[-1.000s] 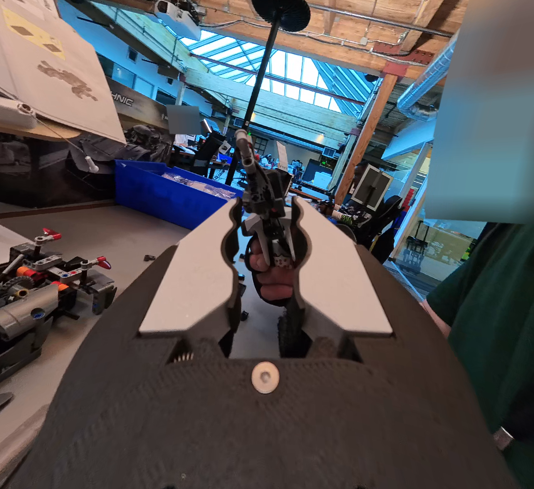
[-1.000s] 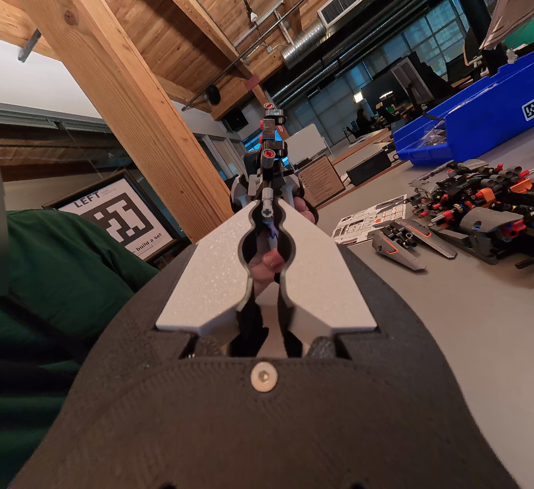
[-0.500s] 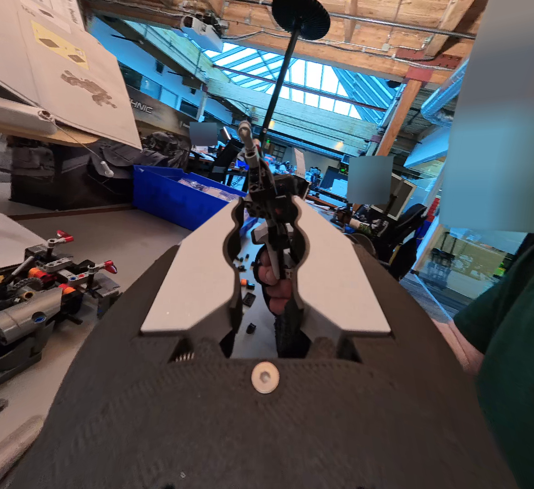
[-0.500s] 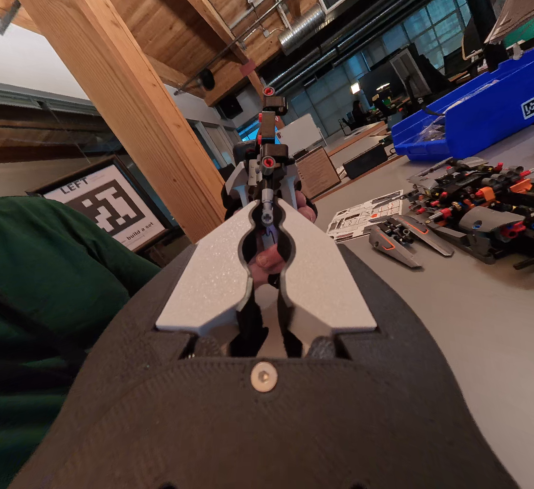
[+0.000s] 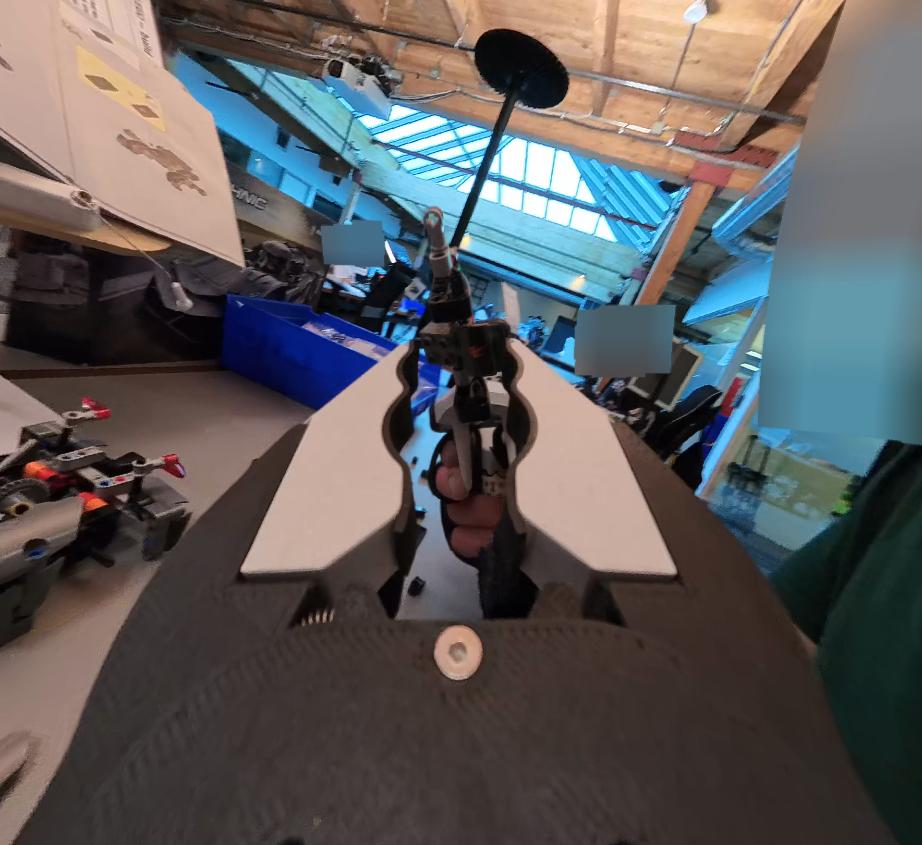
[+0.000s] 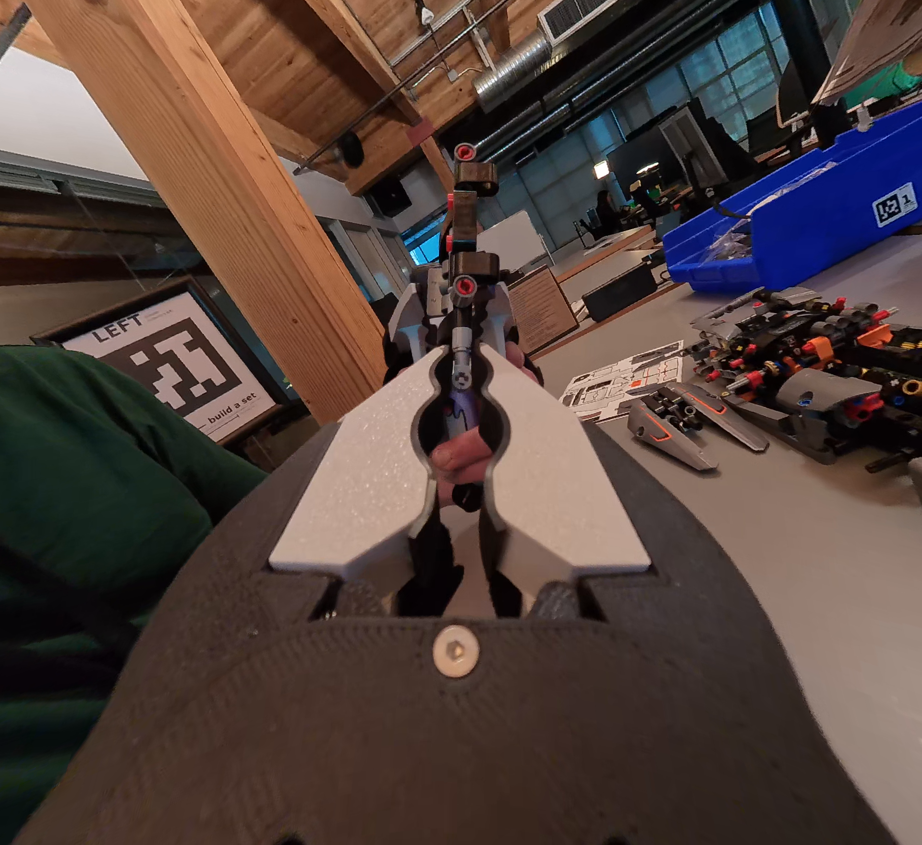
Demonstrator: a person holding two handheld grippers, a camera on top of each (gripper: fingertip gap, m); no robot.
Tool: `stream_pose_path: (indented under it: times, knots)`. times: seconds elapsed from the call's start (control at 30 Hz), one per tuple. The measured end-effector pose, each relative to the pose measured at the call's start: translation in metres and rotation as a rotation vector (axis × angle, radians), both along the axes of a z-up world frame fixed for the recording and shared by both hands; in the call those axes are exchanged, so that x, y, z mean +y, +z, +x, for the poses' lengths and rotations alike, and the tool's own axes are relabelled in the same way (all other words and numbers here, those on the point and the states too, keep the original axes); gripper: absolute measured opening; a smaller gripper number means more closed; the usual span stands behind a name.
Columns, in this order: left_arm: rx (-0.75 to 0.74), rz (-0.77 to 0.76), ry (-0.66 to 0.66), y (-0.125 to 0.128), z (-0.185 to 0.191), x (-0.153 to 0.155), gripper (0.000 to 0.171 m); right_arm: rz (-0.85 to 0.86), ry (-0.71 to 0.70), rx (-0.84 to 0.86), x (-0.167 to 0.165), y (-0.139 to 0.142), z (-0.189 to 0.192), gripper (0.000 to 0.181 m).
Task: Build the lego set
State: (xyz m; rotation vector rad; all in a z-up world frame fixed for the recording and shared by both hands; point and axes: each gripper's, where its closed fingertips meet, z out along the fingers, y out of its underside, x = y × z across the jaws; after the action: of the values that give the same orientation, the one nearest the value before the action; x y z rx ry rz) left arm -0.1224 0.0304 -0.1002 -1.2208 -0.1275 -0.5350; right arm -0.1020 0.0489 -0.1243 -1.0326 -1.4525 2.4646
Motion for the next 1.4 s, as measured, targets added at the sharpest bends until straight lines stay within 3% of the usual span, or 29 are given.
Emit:
stream_pose_path:
  times: [0.27,0.43,0.73,0.93,1.1,1.4]
  knots:
    - [0.014,-0.014,-0.057,-0.003,0.007,0.008,0.029,0.039,0.018,-0.008,-0.007,-0.004,0.000,0.004]
    - [0.080,-0.119,-0.017,-0.011,0.001,0.016,0.028,0.117,-0.038,-0.014,-0.006,-0.012,-0.005,0.005]
    - [0.100,-0.076,-0.192,-0.001,-0.017,0.003,0.039,0.023,-0.012,-0.002,-0.001,0.004,-0.010,0.005]
    - [0.144,-0.038,-0.284,0.005,-0.027,0.004,0.037,0.072,0.050,-0.052,-0.009,0.008,-0.032,0.005]
    - [0.157,-0.006,-0.218,0.003,-0.042,0.004,0.036,0.098,0.071,-0.064,-0.010,0.002,-0.049,0.005]
    - [0.154,-0.103,-0.056,-0.014,-0.051,0.022,0.033,0.209,-0.026,-0.072,-0.018,-0.023,-0.063,0.005]
